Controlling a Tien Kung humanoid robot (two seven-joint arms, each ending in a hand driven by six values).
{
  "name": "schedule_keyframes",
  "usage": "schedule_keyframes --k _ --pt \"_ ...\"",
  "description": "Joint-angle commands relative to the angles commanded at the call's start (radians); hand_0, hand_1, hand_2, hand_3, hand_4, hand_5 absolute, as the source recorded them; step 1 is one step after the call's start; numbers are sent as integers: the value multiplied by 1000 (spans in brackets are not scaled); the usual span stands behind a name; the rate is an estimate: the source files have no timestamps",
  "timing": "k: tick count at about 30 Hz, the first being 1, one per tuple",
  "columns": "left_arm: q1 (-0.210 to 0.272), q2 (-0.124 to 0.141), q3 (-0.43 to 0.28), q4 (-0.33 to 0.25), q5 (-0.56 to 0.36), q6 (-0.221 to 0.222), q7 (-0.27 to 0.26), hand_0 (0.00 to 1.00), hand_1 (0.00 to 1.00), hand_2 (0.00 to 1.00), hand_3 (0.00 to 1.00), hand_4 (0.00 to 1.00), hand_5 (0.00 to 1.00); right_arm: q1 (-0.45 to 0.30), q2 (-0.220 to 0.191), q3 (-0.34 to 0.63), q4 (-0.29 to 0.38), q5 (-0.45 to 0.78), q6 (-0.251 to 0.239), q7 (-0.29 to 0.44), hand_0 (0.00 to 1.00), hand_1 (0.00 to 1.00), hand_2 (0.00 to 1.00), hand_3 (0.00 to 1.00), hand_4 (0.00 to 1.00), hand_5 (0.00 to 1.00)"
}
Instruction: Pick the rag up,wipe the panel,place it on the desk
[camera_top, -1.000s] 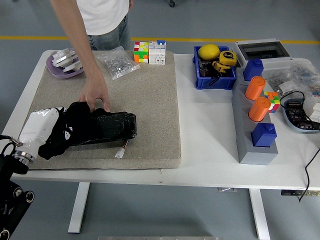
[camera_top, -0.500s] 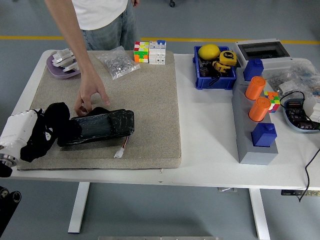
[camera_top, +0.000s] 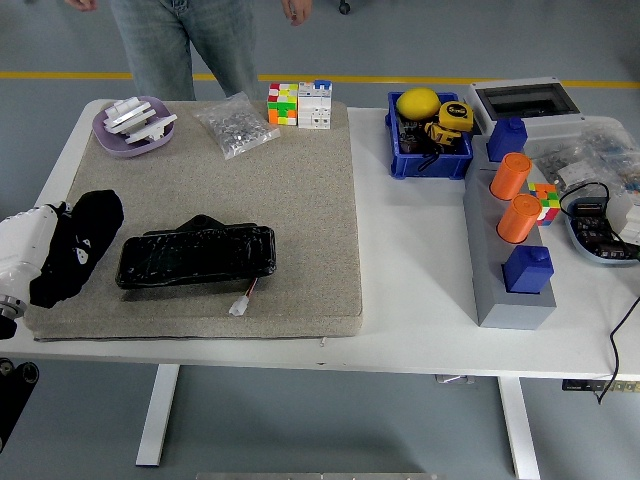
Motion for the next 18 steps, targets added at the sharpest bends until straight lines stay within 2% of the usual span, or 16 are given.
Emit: schedule_keyframes --k 4,5,7,10,11,16,17,18 --pt "-33 3 13 76 -28 18 -35 256 322 541 519 352 2 2 -2 10 0 -12 -2 0 758 626 677 609 998 509" --pt "-37 4 17 93 -38 22 -47 304 416 556 548 429 2 3 -3 12 0 -16 -2 0 758 626 677 609 998 509" --pt "-44 7 26 124 -60 27 -77 304 416 556 548 429 2 4 -4 15 0 -20 -3 0 758 626 677 609 998 509" --pt "-44 6 25 135 -42 20 -78 304 416 556 548 429 2 3 -5 13 0 -21 -3 -1 758 626 677 609 998 509" --pt "-43 5 22 133 -34 14 -70 484 643 617 565 549 49 2 -4 12 0 -21 -3 -1 758 626 677 608 998 508" --pt "-38 4 18 120 -13 8 -64 484 643 617 565 549 49 0 -5 13 0 -21 -3 -1 758 626 677 608 998 508" --pt "-37 4 17 116 -8 6 -61 640 790 787 647 821 153 0 -4 14 0 -22 -4 -1 759 626 676 608 998 508" --pt "-36 5 17 112 -2 0 -56 640 790 787 647 821 153 1 -4 18 0 -25 -3 -1 759 626 676 608 998 508"
